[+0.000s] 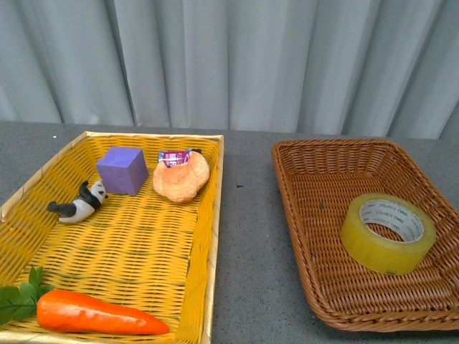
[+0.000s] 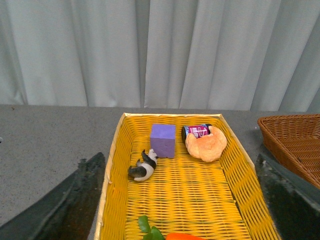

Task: Move tape to another basket

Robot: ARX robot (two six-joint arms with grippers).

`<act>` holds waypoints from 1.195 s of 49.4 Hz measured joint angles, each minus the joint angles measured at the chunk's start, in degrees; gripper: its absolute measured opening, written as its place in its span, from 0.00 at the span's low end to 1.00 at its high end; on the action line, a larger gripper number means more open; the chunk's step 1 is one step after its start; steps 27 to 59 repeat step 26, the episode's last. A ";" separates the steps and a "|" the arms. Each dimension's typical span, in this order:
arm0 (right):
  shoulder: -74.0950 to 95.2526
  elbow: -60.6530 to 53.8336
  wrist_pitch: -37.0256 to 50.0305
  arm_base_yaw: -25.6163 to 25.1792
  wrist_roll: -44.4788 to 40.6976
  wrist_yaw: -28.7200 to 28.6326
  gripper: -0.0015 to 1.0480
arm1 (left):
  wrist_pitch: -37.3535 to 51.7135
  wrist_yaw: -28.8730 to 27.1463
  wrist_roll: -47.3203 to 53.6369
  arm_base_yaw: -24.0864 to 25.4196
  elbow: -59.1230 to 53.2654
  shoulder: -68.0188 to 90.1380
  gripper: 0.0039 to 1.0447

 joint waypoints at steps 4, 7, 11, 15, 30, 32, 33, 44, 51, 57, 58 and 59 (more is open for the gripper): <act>0.00 0.00 0.00 0.00 0.04 0.00 0.93 | 0.00 0.00 0.02 0.00 0.00 0.00 0.96; 0.00 0.00 0.00 0.00 0.02 0.00 0.91 | 0.00 0.00 0.11 0.00 0.00 0.00 0.93; 0.00 0.00 0.00 0.00 0.02 0.00 0.91 | 0.00 0.00 0.11 0.00 0.00 0.00 0.94; 0.00 0.00 0.00 0.00 0.02 0.00 0.91 | 0.00 0.00 0.11 0.00 0.00 0.00 0.94; 0.00 0.00 0.00 0.00 0.04 0.00 0.91 | 0.00 0.00 0.11 0.00 0.00 0.00 0.94; 0.00 0.00 0.00 0.00 0.04 0.00 0.91 | 0.00 0.00 0.11 0.00 0.00 0.00 0.94; 0.00 0.00 0.00 0.00 0.04 0.00 0.91 | 0.00 0.00 0.11 0.00 0.00 0.00 0.94; 0.00 0.00 0.00 0.00 0.04 0.00 0.91 | 0.00 0.00 0.11 0.00 0.00 0.00 0.94; 0.00 0.00 0.00 0.00 0.04 0.00 0.91 | 0.00 0.00 0.11 0.00 0.00 0.00 0.94; 0.00 0.00 0.00 0.00 0.04 0.00 0.91 | 0.00 0.00 0.11 0.00 0.00 0.00 0.94; 0.00 0.00 0.00 0.00 0.04 0.00 0.91 | 0.00 0.00 0.11 0.00 0.00 0.00 0.94; 0.00 0.00 0.00 0.00 0.04 0.00 0.91 | 0.00 0.00 0.11 0.00 0.00 0.00 0.94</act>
